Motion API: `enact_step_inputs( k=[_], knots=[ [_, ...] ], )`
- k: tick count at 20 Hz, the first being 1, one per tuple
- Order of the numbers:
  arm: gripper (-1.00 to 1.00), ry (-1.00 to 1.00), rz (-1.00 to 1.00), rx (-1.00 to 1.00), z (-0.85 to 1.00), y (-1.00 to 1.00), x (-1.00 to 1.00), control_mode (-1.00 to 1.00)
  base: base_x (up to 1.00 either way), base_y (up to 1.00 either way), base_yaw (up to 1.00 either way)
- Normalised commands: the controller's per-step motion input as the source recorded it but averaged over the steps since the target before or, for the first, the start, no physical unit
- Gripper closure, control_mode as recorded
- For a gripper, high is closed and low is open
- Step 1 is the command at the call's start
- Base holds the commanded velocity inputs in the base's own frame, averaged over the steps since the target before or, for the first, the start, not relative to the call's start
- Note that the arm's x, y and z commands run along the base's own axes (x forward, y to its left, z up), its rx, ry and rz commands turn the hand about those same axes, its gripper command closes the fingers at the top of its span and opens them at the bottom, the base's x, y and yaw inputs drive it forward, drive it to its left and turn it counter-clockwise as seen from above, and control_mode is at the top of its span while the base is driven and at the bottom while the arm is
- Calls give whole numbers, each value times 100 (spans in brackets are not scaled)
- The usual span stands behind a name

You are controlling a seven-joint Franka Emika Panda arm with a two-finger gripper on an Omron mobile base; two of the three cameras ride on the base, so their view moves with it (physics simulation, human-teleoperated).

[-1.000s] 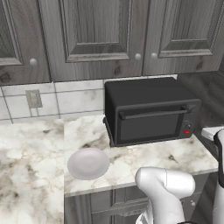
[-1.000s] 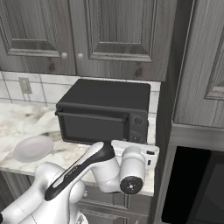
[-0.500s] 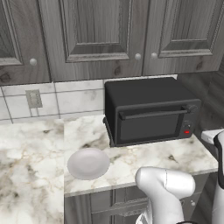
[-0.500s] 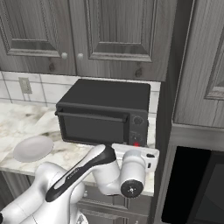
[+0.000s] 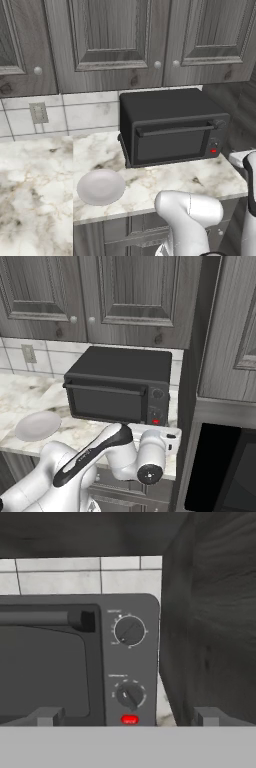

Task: Pull the toaster oven rack outwards. Pick up the baguette from the plate and place it on the toaster oven rack. Close the toaster oven door fully and set the temperature to the lowest setting.

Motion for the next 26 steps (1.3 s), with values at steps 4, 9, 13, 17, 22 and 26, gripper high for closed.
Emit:
enact_step_inputs(
  k=[4, 9, 13, 17, 22, 26],
  knots=[
    [-100, 0, 0, -3, -7, 0, 7, -100, 0, 0, 0],
    [-100, 0, 0, -3, -11, 0, 10, -100, 0, 0, 0],
    [-100, 0, 0, -3, -7, 0, 4, -100, 0, 0, 0],
    [-100, 0, 0, -1, 0, 0, 7, -100, 0, 0, 0],
    [-100, 0, 0, -1, 0, 0, 16, -100, 0, 0, 0],
    [-100, 0, 0, 0, 0, 0, 15, -100, 0, 0, 0]
  ],
)
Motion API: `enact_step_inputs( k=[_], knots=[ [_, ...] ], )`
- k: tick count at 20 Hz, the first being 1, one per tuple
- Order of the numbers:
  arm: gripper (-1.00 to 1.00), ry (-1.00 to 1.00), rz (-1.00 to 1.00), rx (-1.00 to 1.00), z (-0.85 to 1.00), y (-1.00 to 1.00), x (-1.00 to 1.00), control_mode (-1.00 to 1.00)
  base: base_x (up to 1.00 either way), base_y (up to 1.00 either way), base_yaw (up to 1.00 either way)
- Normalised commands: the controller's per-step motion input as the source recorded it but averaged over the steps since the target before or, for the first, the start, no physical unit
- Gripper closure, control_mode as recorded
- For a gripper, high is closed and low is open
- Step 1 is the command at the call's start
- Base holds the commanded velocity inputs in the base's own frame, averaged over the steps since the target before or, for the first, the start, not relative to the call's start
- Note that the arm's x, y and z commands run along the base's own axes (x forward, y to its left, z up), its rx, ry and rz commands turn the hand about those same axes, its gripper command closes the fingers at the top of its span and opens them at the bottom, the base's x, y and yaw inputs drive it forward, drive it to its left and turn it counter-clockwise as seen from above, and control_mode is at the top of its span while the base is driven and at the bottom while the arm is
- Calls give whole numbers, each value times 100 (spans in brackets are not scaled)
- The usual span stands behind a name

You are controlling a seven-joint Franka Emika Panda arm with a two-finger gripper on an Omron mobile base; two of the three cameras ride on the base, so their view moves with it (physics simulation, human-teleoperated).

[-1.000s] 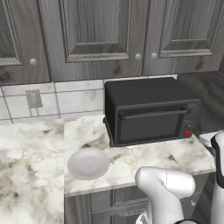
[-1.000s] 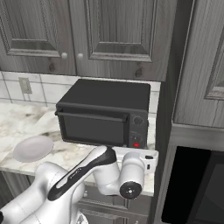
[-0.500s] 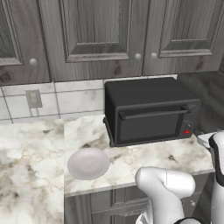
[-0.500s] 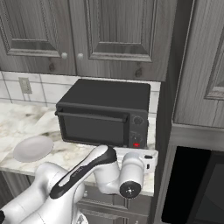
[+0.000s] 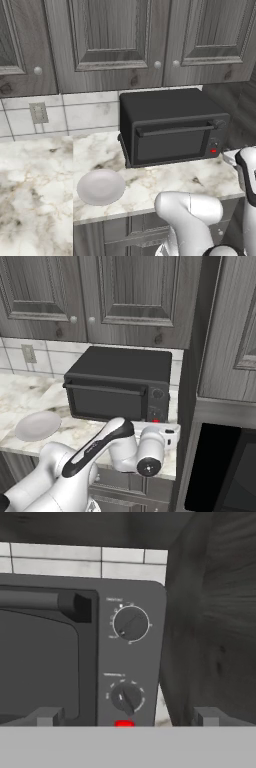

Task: Pull the toaster oven rack outwards. Pick up the baguette from the plate and place it on the toaster oven rack. Close the toaster oven door fully and set the temperature to the lowest setting.

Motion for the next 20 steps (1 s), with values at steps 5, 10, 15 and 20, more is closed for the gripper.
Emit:
enact_step_inputs(
  k=[5, 10, 15, 20],
  knots=[
    [-100, 0, 0, 0, 0, 0, 15, -100, 0, 0, 0],
    [-100, 0, 0, -1, 0, 0, 19, -100, 0, 0, 0],
    [-100, 0, 0, -1, 0, 0, 15, -100, 0, 0, 0],
    [-100, 0, 0, -1, 0, 0, 13, -100, 0, 0, 0]
  ],
)
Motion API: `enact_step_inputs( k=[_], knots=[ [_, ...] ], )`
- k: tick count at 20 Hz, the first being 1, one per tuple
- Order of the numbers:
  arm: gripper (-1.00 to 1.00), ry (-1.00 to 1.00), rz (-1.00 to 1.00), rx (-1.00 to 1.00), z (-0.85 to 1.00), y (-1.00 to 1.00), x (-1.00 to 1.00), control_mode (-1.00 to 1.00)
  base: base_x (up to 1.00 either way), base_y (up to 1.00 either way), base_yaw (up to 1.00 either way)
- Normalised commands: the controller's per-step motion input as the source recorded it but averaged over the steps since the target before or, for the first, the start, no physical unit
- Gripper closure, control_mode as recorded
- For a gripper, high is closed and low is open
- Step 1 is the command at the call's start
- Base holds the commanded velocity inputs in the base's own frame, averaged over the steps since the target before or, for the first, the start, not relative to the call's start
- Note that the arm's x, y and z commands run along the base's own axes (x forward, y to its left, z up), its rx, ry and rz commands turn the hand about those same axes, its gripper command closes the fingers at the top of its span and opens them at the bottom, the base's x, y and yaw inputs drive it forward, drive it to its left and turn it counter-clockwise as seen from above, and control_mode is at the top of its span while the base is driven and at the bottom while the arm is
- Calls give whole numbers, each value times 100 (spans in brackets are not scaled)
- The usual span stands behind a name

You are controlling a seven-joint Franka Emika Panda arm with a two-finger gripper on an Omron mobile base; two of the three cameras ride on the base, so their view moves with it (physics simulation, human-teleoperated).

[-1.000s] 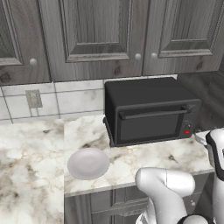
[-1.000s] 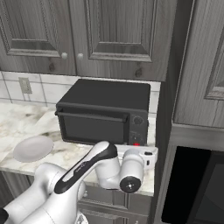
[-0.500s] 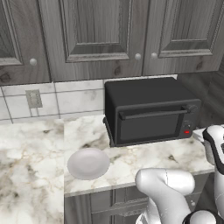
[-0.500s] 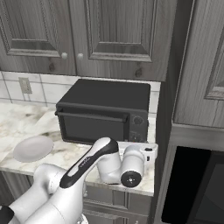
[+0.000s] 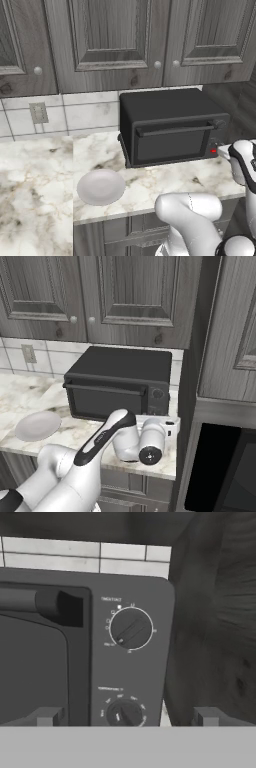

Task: Pull the toaster oven rack outwards. Pick up the baguette from the plate and place it on the toaster oven rack. Close the toaster oven door fully and set the temperature to the lowest setting.

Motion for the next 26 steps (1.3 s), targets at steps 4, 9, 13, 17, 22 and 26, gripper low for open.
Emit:
enact_step_inputs(
  k=[4, 9, 13, 17, 22, 26],
  knots=[
    [-100, 0, 0, -1, -4, 0, 9, -100, 0, 0, 0],
    [-100, 0, 0, -1, -8, 0, 2, -100, 0, 0, 0],
    [-100, 0, 0, -2, -10, 0, 0, -100, 0, 0, 0],
    [-100, 0, 0, -2, -18, 0, 0, -100, 0, 0, 0],
    [-100, 0, 0, -2, -13, 0, 5, -100, 0, 0, 0],
    [-100, 0, 0, -2, -5, 0, 7, -100, 0, 0, 0]
  ],
)
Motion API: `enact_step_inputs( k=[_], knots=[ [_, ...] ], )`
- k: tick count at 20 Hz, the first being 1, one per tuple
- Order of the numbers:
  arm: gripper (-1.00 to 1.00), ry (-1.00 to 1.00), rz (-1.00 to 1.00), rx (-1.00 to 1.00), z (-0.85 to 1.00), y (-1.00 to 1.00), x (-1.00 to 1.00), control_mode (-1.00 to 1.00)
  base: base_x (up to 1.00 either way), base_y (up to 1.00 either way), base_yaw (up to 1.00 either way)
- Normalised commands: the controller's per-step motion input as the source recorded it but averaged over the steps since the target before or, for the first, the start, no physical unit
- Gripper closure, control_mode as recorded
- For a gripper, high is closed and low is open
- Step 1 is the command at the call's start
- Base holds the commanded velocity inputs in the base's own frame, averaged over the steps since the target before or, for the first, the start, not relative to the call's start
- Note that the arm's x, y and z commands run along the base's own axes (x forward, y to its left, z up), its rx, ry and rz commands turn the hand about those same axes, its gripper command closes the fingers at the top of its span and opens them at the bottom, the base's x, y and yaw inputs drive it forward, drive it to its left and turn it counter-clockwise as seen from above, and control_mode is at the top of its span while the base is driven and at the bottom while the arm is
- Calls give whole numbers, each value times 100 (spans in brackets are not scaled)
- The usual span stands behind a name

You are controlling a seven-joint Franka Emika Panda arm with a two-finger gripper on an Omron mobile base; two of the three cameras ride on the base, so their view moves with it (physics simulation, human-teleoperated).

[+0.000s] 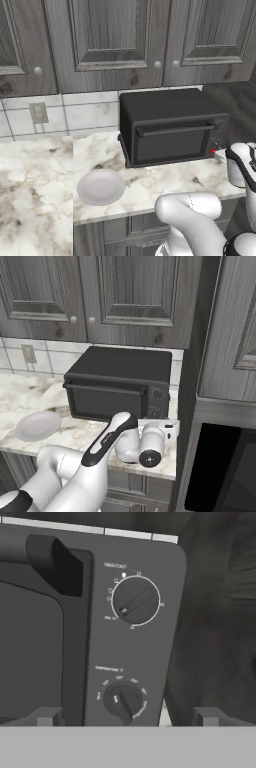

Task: Pull the toaster oven rack outwards. Pick up the baguette from the plate and place it on the toaster oven rack. Close the toaster oven door fully and set the temperature to the lowest setting.

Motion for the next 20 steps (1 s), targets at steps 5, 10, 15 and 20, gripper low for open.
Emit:
enact_step_inputs(
  k=[5, 10, 15, 20],
  knots=[
    [-100, 0, 0, -1, 0, 7, 2, -100, 0, 0, 0],
    [-100, 0, 0, -1, -1, 3, 0, -100, 0, 0, 0],
    [-100, 0, 0, -1, -4, 2, 0, -100, 0, 0, 0],
    [-100, 0, 0, -4, -15, 1, 0, -100, 0, 0, 0]
  ],
)
